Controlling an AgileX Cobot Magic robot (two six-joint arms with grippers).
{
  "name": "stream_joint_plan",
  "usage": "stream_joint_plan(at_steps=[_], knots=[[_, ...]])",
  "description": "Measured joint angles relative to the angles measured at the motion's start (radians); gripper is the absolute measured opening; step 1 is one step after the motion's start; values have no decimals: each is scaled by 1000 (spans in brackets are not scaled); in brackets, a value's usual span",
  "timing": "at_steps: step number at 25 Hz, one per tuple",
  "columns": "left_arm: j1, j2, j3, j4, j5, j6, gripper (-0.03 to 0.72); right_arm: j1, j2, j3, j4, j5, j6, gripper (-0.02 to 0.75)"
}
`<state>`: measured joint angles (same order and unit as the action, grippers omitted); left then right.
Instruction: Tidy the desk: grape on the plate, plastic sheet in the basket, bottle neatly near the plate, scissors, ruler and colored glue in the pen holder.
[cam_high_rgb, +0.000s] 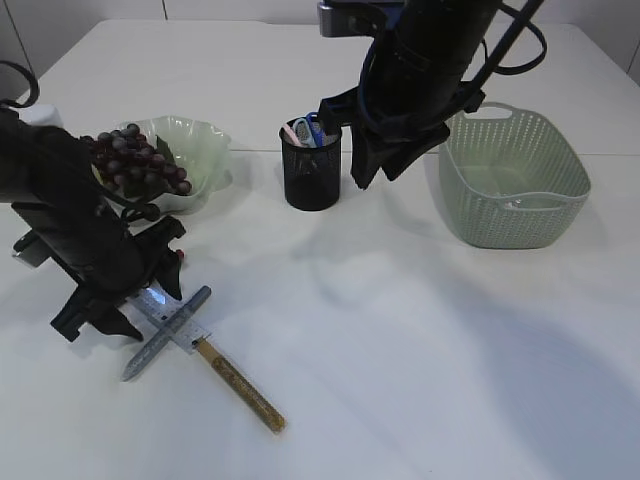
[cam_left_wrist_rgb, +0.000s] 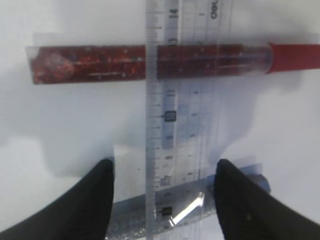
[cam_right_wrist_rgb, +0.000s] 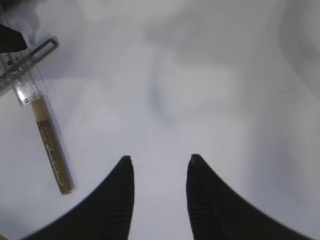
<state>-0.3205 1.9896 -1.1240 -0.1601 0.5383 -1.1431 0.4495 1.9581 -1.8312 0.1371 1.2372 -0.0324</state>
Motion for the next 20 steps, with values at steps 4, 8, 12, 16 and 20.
stream_joint_plan(at_steps=[4,8,12,16,20], knots=[[0,4,0,0,2,0,465,0,0,0,0,0,0,292],[0,4,0,0,2,0,465,0,0,0,0,0,-2,292],[0,4,0,0,2,0,465,0,0,0,0,0,-3,292],[0,4,0,0,2,0,462,0,0,0,0,0,-4,291],[0,4,0,0,2,0,444,0,0,0,0,0,-6,291]])
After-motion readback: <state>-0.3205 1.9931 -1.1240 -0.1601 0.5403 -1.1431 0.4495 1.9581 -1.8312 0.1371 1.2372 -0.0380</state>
